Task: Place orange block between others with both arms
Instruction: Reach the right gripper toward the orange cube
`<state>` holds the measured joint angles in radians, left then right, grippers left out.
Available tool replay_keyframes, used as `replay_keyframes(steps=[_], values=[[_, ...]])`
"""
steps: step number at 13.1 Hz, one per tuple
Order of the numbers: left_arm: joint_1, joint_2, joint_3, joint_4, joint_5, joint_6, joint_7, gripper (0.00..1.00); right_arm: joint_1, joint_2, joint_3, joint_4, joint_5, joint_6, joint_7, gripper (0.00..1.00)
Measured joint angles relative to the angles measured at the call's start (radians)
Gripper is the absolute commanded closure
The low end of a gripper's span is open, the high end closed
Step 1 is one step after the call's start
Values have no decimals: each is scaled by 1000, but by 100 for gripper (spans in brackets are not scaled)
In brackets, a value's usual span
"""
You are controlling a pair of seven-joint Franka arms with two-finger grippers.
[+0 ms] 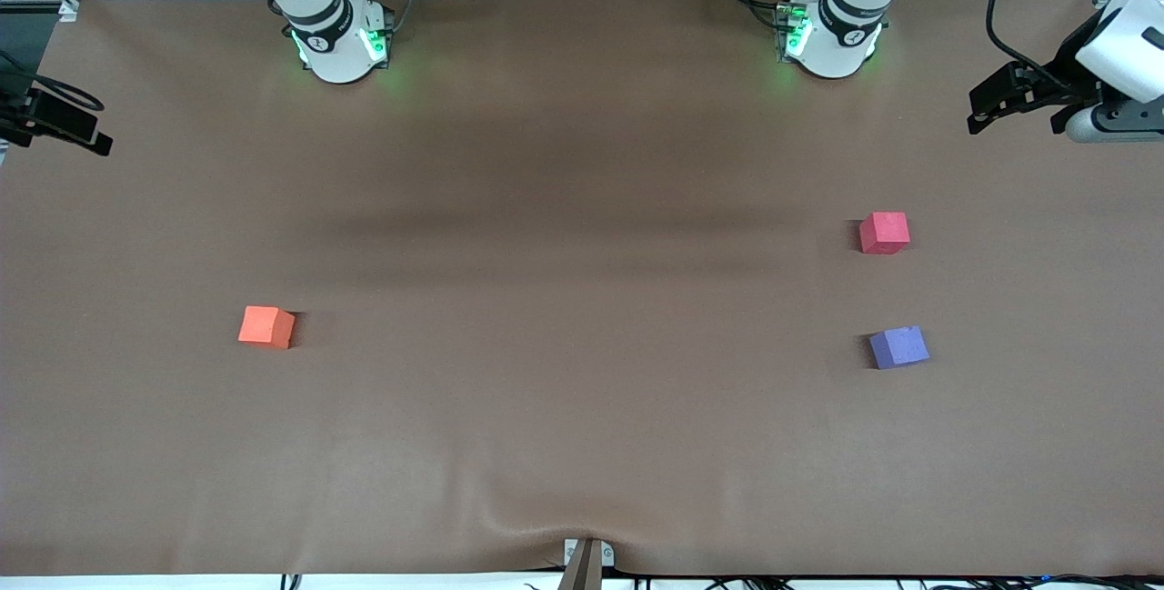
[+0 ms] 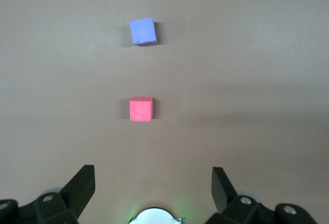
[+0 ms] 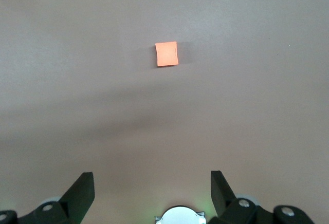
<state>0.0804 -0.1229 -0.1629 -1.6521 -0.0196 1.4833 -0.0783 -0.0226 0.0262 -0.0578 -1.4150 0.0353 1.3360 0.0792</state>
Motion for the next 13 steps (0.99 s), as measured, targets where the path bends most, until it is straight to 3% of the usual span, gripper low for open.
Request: replay_keyframes(steps=[13], values=[[6, 98, 14, 79, 0, 0, 0, 0, 21, 5, 14, 4, -47, 28, 3, 0]])
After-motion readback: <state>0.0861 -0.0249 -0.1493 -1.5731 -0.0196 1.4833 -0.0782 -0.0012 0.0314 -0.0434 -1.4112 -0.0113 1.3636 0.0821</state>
